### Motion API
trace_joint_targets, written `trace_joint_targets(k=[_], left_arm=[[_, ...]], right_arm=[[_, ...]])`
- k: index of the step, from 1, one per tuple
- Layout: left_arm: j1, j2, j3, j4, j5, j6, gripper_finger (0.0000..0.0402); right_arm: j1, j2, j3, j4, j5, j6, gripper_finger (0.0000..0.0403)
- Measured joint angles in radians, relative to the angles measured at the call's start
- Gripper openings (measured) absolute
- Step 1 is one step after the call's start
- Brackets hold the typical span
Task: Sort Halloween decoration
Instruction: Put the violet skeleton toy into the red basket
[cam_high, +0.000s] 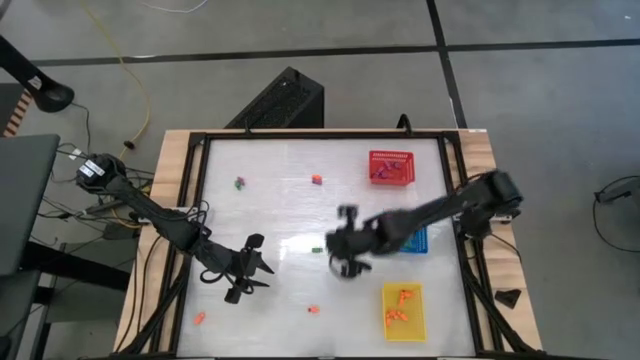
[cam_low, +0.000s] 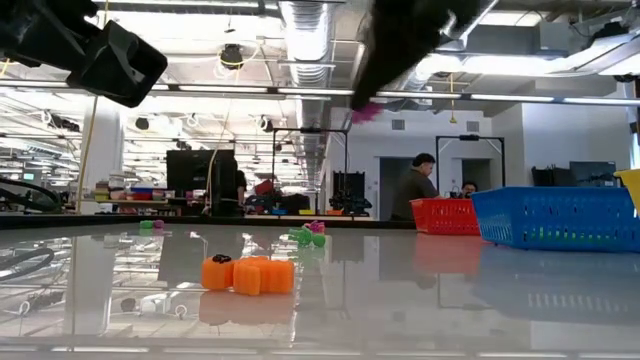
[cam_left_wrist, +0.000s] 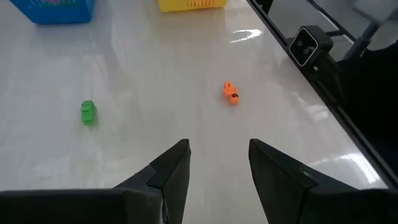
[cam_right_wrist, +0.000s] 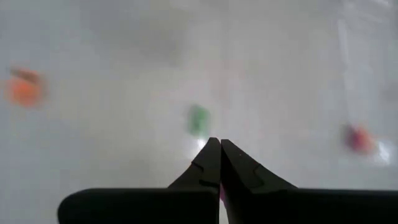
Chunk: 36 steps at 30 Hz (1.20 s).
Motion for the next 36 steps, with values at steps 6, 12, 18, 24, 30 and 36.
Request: trace_joint_targets(k=[6, 12, 18, 24, 30, 36], left_arm=[[0.010, 0.000, 0.000, 0.001, -0.002, 0.038, 0.0153], [0.018, 0.000, 0.000, 0.001, -0.003, 0.037, 0.0153], [0.026, 0.000, 0.000, 0.028, -0.003, 0.010, 0.0153], [0.026, 0.000, 0.000, 0.042, -0.003, 0.010, 0.0153], [0.026, 0.000, 0.000, 0.038, -0.003, 0.009, 0.0153], [0.026, 0.000, 0.000, 0.036, -0.002, 0.008, 0.0153]], right_arm=[[-0.248, -0.234, -0.245, -0.029, 0.072, 0.077, 0.0026], [-0.527, -0.368, -0.396, 0.060, 0.134, 0.155, 0.0026], [-0.727, -0.349, -0.436, 0.086, 0.132, 0.167, 0.0034], [-0.809, -0.254, -0.442, 0.082, 0.127, 0.168, 0.0052], [-0.815, -0.170, -0.442, 0.081, 0.125, 0.192, 0.0055], [-0.814, -0.147, -0.441, 0.074, 0.124, 0.248, 0.0061]])
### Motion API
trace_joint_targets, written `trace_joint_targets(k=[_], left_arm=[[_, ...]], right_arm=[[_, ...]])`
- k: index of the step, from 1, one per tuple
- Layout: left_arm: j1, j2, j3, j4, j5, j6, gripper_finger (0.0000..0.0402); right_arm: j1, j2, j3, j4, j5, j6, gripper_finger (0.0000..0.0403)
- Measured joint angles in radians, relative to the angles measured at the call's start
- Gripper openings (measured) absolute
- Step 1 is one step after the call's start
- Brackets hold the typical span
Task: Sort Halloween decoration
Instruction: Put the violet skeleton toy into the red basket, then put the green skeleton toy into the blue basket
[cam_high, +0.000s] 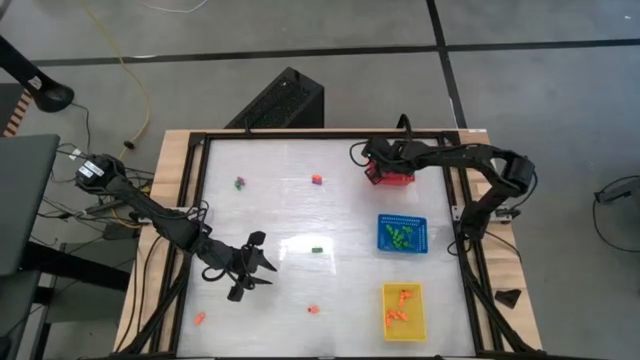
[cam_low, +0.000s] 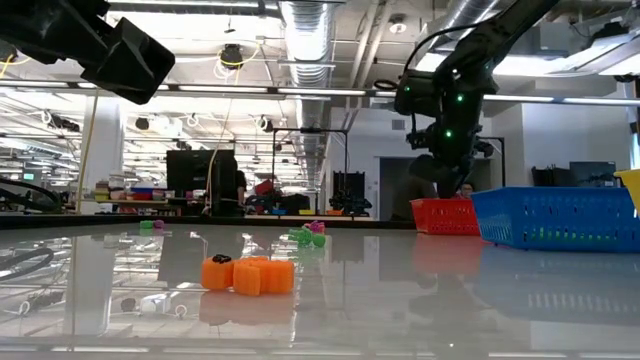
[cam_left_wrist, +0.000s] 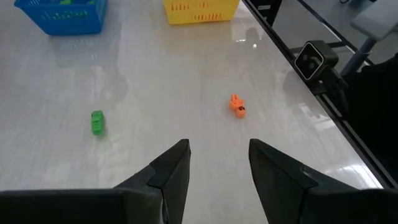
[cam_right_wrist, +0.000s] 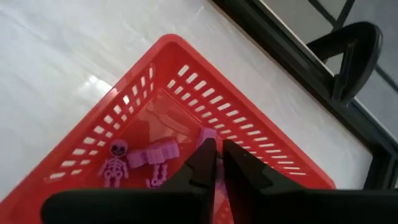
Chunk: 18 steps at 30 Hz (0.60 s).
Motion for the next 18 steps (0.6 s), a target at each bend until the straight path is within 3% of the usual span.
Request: trace_joint_targets(k=[4, 11, 15, 18], left_arm=[[0.000, 0.000, 0.000, 0.000, 0.000, 0.000, 0.0153], [0.000, 0.000, 0.000, 0.000, 0.000, 0.000, 0.0153], [0.000, 0.001, 0.000, -0.002, 0.000, 0.004, 0.0153], [0.000, 0.020, 0.000, 0.000, -0.022, 0.034, 0.0153]], right_arm=[[-0.002, -0.004, 0.001, -0.008, -0.002, 0.006, 0.0088], [0.005, -0.009, 0.007, -0.077, -0.069, -0.004, 0.0175], [0.072, -0.018, 0.037, -0.113, -0.149, -0.003, 0.0207], [0.178, -0.018, 0.072, -0.161, -0.113, 0.000, 0.0214]])
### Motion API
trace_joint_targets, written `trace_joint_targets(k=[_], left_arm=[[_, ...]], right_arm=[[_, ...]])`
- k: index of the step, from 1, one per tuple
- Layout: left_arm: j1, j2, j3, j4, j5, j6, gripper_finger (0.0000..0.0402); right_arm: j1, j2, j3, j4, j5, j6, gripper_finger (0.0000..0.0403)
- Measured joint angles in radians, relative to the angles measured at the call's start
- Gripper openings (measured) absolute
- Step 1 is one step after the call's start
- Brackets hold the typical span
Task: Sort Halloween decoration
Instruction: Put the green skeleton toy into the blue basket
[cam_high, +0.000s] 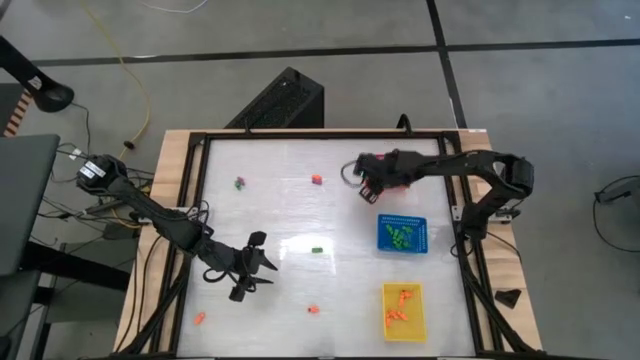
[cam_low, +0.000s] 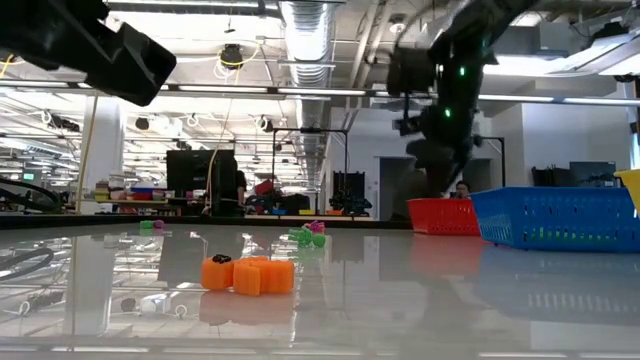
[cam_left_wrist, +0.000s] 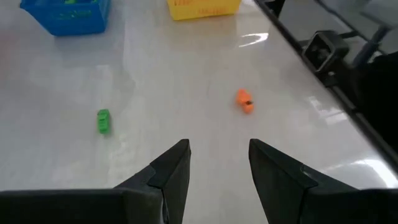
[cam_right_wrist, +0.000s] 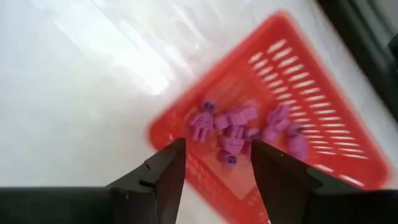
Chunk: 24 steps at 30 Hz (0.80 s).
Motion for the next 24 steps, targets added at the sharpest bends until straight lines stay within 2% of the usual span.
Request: trace_joint_targets(k=[6, 11, 14, 16, 19, 22, 24], left_arm=[[0.012, 0.115, 0.000, 0.053, -0.077, 0.023, 0.0153], [0.070, 0.229, 0.000, 0.230, -0.072, 0.049, 0.0153], [0.109, 0.289, 0.001, 0.292, 0.008, 0.028, 0.0153], [0.123, 0.294, 0.002, 0.234, 0.103, -0.018, 0.0153], [0.145, 0.242, 0.043, 0.035, 0.207, -0.108, 0.0153], [0.158, 0.185, 0.101, -0.084, 0.197, -0.144, 0.0153], [0.159, 0.172, 0.117, -0.083, 0.132, -0.088, 0.0153]], right_arm=[[0.289, 0.000, 0.090, -0.063, 0.235, 0.047, 0.0206], [0.503, 0.000, 0.110, -0.033, 0.320, 0.078, 0.0195], [0.607, 0.000, 0.109, 0.015, 0.345, 0.125, 0.0189], [0.664, 0.002, 0.109, 0.071, 0.356, 0.108, 0.0187], [0.740, 0.003, 0.109, 0.107, 0.362, 0.095, 0.0184], [0.796, 0.003, 0.109, 0.142, 0.401, 0.086, 0.0183], [0.815, 0.003, 0.109, 0.159, 0.425, 0.045, 0.0182]])
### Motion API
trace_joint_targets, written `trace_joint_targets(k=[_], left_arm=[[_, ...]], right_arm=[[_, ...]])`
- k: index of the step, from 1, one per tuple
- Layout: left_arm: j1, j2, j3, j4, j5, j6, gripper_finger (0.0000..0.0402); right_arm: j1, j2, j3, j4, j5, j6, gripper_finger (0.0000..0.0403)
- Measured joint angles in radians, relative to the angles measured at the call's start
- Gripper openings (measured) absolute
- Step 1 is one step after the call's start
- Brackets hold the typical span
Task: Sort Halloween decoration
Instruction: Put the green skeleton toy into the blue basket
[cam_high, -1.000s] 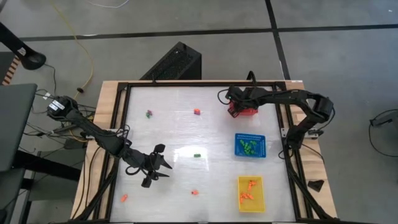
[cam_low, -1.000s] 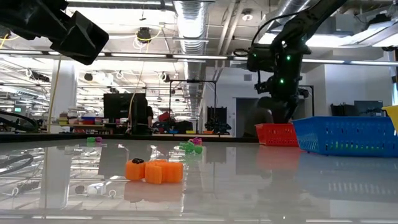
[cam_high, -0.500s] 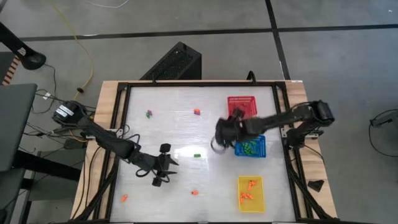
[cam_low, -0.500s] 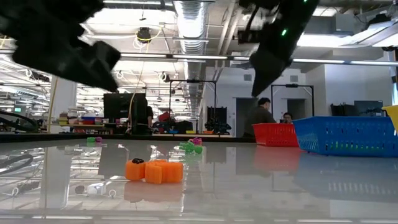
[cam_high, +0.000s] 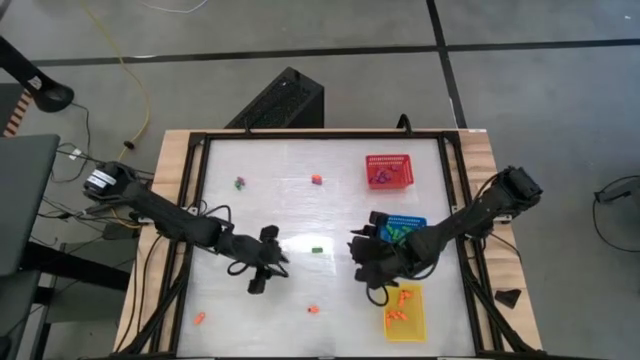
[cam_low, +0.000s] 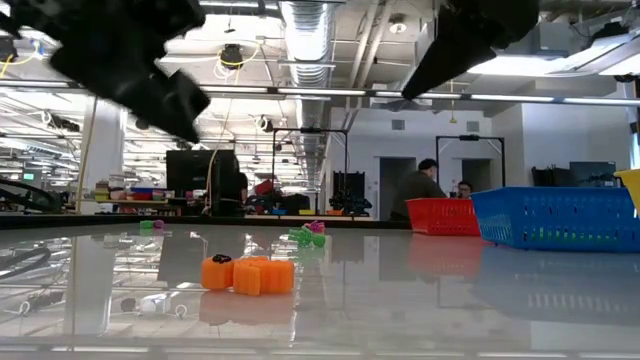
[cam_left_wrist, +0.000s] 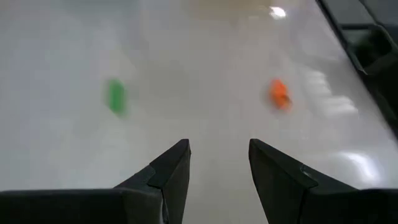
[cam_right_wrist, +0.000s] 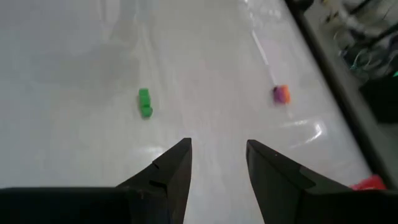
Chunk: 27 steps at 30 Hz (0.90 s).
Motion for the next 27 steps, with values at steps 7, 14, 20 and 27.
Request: trace_joint_targets(k=[7, 14, 20, 27], left_arm=[[0.057, 0.170, 0.000, 0.326, -0.179, 0.212, 0.0153], [0.150, 0.370, 0.000, 0.540, -0.133, 0.225, 0.0153], [0.215, 0.489, -0.001, 0.668, -0.022, 0.190, 0.0153], [0.246, 0.564, 0.000, 0.680, 0.022, 0.141, 0.0153]], right_arm=[[0.008, 0.000, 0.000, 0.039, 0.027, -0.032, 0.0182], [0.015, 0.000, 0.000, 0.029, 0.017, -0.033, 0.0182], [0.012, 0.000, 0.000, -0.001, 0.008, -0.033, 0.0182], [0.015, 0.000, 0.000, 0.000, 0.008, -0.032, 0.0182]])
